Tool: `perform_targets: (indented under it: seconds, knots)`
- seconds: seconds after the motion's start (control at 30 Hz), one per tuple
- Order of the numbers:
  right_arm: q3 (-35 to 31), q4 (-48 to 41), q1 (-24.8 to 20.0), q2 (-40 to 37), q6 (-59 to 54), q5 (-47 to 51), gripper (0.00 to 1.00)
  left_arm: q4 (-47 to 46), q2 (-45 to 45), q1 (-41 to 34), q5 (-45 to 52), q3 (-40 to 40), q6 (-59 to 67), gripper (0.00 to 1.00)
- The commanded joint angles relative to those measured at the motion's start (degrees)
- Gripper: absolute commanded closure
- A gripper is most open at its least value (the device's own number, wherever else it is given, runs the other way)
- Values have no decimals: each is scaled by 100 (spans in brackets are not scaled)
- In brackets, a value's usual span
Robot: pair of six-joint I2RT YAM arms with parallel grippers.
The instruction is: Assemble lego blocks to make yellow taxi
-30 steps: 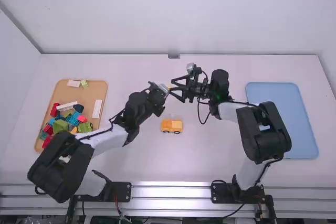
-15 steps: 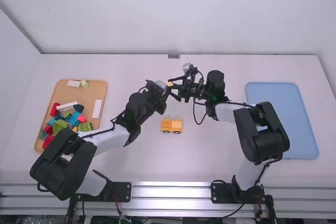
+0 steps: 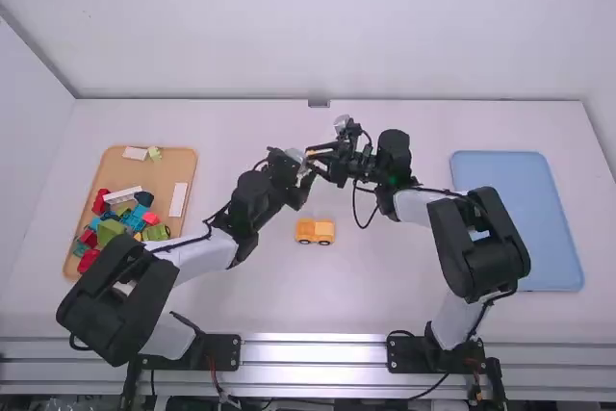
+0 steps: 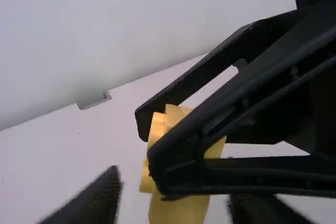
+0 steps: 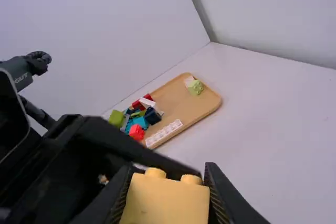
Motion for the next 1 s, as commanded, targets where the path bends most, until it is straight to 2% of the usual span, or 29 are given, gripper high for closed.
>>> perform_targets:
  seconds: [0.0,0.03,0.1,0.17,0.23,0.3,0.37,0.57,0.77,0.97]
  knots:
    - [52,9,-63,9,-236,-197,84,24,-2,4,72,-35,-295,18]
    - [107,-2,-162,9,-352,-470,85,-17,-2,33,157,-22,-380,9]
    - [264,-7,-341,9,-525,-1091,87,-177,-4,101,540,39,-387,1]
    - [428,-127,-483,7,-667,-1587,87,-385,-26,236,1104,136,-393,1]
    - [761,-608,-671,9,-1067,-2299,88,-752,-42,592,2422,356,-295,1]
    - [964,-999,-739,7,-1447,-2664,88,-1051,-42,894,3462,544,-170,1]
    - [1231,-1572,-800,9,-2009,-3084,87,-1410,-22,1397,4916,839,-129,1]
    - [1405,-1906,-782,7,-2321,-3292,87,-1314,201,1838,6846,1126,286,0]
    - [1388,-1939,-782,7,-2319,-3292,87,-1585,245,1827,7003,1123,1056,5]
    - [1340,-1919,-566,9,-2323,-3279,87,-1403,245,1659,6553,1123,721,12]
